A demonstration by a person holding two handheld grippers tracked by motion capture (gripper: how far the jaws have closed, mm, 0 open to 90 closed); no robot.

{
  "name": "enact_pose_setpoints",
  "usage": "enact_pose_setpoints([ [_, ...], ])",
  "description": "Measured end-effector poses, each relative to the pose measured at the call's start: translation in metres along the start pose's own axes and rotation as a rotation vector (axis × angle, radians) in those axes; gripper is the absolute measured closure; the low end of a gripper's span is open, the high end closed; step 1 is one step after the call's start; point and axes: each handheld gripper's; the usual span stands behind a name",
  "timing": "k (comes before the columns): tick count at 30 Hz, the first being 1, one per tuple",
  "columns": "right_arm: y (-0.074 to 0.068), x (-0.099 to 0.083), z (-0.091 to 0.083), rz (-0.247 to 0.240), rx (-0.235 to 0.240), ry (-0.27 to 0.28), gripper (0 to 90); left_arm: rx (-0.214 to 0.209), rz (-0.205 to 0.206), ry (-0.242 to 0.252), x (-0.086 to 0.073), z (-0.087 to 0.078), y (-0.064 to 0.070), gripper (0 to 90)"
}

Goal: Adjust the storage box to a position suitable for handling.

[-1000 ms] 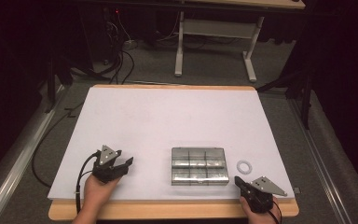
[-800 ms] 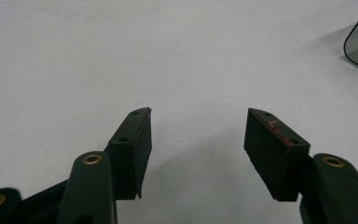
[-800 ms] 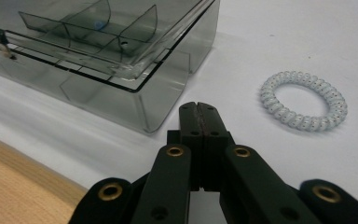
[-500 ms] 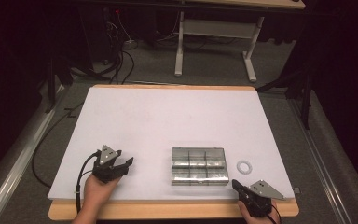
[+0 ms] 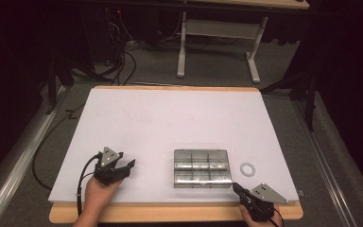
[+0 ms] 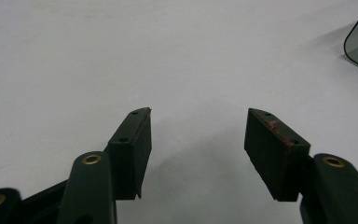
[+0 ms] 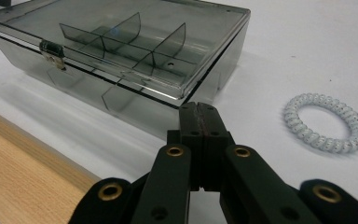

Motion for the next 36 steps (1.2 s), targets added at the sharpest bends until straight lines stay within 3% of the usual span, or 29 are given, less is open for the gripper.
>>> enact_pose_setpoints([
  [20,-0.002,0.003,-0.002,-0.006,0.002,0.019,90.0,-0.007,-0.012,0.003,0.0,0.0,-0.001,44.9],
  [26,-0.003,0.005,-0.002,-0.008,-0.001,0.027,90.0,0.009,0.021,0.028,0.0,-0.003,0.003,49.2],
  [30,-0.003,0.006,-0.003,-0.007,-0.002,0.035,90.0,-0.079,-0.005,0.053,0.005,-0.006,0.015,53.9],
  [36,-0.003,0.008,-0.004,-0.009,-0.004,0.044,90.0,-0.211,0.051,0.071,0.01,-0.008,0.053,63.1],
])
Point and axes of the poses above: each handheld gripper's, and its own axes: z roughly forward along the jaws, x roughly out of its top, y roughly to its right, and after that the axes turned 2 degrees about z, right-handed
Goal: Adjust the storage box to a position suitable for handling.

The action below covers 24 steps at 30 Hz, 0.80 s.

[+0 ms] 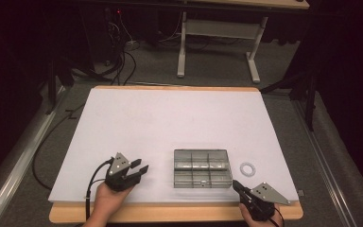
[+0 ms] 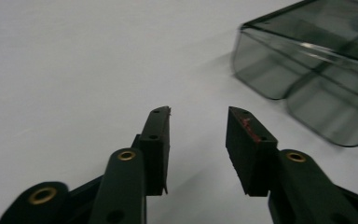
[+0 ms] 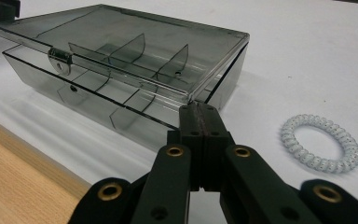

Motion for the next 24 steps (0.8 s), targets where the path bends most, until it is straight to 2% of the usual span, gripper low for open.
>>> enact_pose_setpoints([
  [2,0.0,0.001,0.0,0.0,0.001,0.003,90.0,-0.052,0.009,0.0,0.001,0.003,0.013,68.9],
  [6,0.0,0.002,-0.001,-0.001,-0.001,0.01,90.0,-0.121,0.024,0.011,0.003,0.007,0.035,76.9],
  [8,0.0,0.002,-0.001,0.002,0.0,0.013,90.0,-0.141,0.044,0.02,0.005,0.008,0.046,80.2],
  [11,0.0,0.003,-0.001,0.003,-0.001,0.014,90.0,-0.171,0.047,0.036,0.008,0.008,0.057,84.3],
  [15,0.0,0.005,-0.001,0.005,0.0,0.023,90.0,-0.203,0.029,0.039,0.009,0.009,0.06,89.6],
  [22,0.0,0.01,0.0,0.005,-0.001,0.037,90.0,-0.227,0.033,0.044,0.014,0.013,0.065,89.8],
  [24,0.0,0.011,0.0,0.004,-0.001,0.039,90.0,-0.235,0.023,0.044,0.016,0.016,0.066,89.0],
])
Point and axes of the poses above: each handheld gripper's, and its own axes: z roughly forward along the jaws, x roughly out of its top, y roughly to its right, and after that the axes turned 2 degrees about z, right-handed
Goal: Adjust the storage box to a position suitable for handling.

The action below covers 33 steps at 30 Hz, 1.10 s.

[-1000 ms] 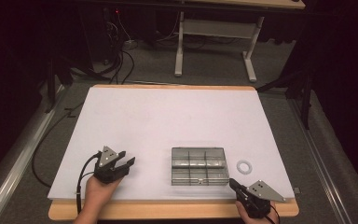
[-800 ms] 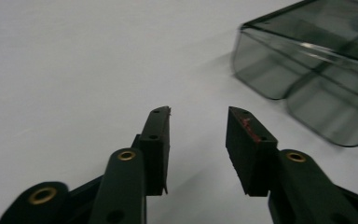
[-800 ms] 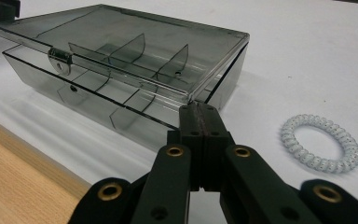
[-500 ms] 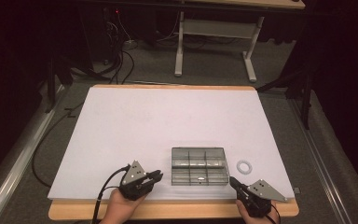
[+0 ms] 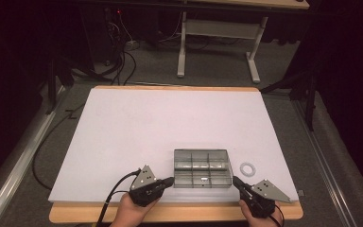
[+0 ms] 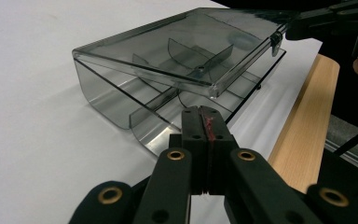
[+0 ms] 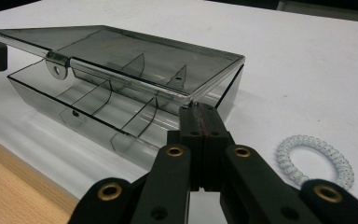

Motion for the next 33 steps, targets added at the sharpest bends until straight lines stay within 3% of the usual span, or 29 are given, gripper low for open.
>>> enact_pose_setpoints([
  [11,0.006,-0.004,0.0,0.019,-0.013,-0.003,90.0,-0.002,0.004,0.026,0.007,0.001,0.003,88.1],
  [19,0.017,-0.021,0.009,0.051,-0.029,-0.078,89.7,0.011,0.008,0.047,0.011,0.002,0.001,87.7],
  [33,0.013,-0.025,0.016,0.044,-0.006,-0.106,89.4,0.064,0.006,0.082,0.029,0.006,-0.011,87.8],
])
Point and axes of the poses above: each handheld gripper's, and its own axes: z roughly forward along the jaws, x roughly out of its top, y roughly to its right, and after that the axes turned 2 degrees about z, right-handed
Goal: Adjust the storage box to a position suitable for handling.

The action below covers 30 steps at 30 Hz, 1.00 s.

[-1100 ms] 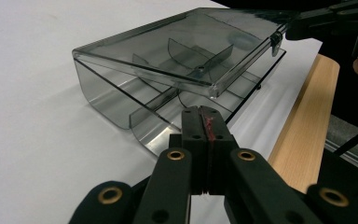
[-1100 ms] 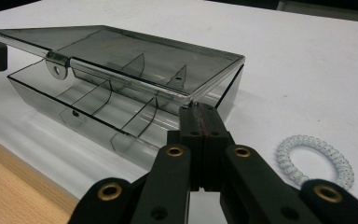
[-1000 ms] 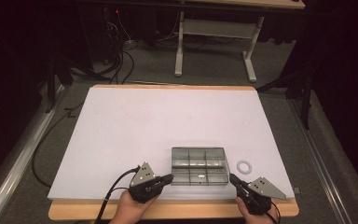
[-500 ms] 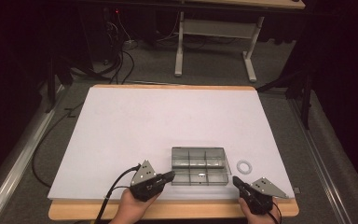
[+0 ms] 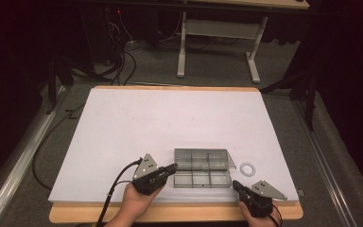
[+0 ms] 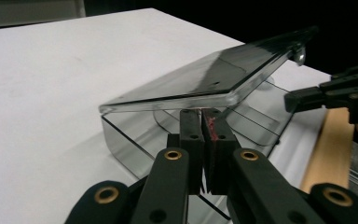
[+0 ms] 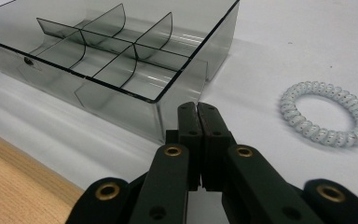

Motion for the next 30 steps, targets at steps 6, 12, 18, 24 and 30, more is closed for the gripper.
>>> enact_pose_setpoints([
  [6,0.0,-0.001,0.002,0.003,0.007,-0.004,89.3,0.025,-0.009,0.0,0.003,0.006,-0.008,87.6],
  [12,0.0,-0.001,0.002,0.0,0.007,-0.006,89.3,0.037,-0.021,0.003,0.003,0.011,-0.012,87.5],
  [18,-0.001,-0.001,0.002,-0.004,0.008,-0.009,89.3,0.044,-0.026,0.005,0.003,0.017,-0.015,87.5],
  [24,-0.003,-0.002,0.004,-0.013,0.014,-0.011,89.8,0.056,-0.025,0.004,0.004,0.021,-0.018,87.5],
  [30,-0.004,-0.002,0.004,-0.01,0.013,-0.01,90.0,0.061,-0.024,0.0,0.005,0.024,-0.021,87.6],
])
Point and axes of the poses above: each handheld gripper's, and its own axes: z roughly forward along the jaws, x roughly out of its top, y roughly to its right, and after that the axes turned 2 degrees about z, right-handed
